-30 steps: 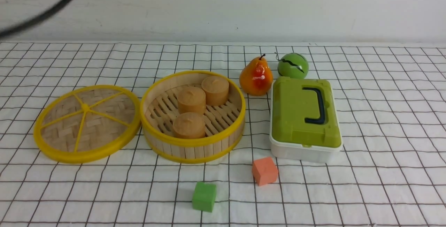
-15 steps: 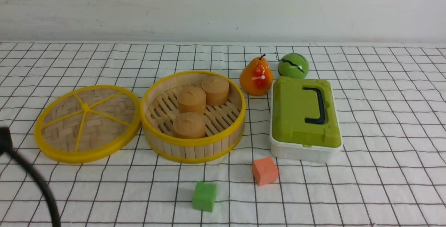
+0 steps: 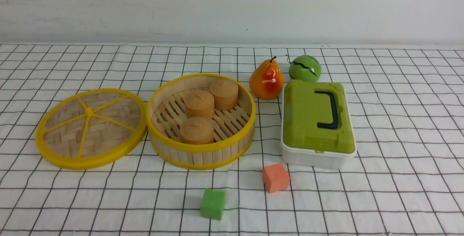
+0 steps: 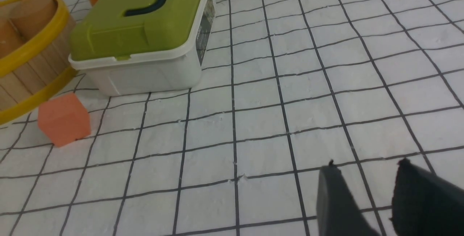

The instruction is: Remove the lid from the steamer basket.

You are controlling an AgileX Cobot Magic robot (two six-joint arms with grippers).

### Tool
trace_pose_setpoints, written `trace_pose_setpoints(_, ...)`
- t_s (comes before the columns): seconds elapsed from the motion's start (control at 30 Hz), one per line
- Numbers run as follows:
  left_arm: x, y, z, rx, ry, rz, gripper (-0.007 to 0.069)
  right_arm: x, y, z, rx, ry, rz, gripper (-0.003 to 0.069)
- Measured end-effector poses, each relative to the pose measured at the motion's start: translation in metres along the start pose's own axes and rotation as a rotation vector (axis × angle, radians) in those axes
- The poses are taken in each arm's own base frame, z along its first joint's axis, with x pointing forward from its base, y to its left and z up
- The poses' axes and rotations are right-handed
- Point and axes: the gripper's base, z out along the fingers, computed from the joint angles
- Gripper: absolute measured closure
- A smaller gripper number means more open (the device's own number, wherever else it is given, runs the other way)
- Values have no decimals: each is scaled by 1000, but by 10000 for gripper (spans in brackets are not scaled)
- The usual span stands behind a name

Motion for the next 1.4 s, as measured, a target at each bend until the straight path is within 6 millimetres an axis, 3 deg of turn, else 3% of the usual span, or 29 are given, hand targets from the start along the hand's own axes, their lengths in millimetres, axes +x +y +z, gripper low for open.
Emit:
trace_pose_setpoints(0.13,42,4,10,-33,66,-70,637,0,0,0,0,0,0,419)
trace_pose_setpoints(0.23,56,4,12,-21,109,-88,637,0,0,0,0,0,0,419)
trace_pose_setpoints(0.6,73,1,9,22,285,-72,637,0,0,0,0,0,0,419)
trace_pose_setpoints(1.4,73,1,9,25,294,-73,636,0,0,0,0,0,0,419)
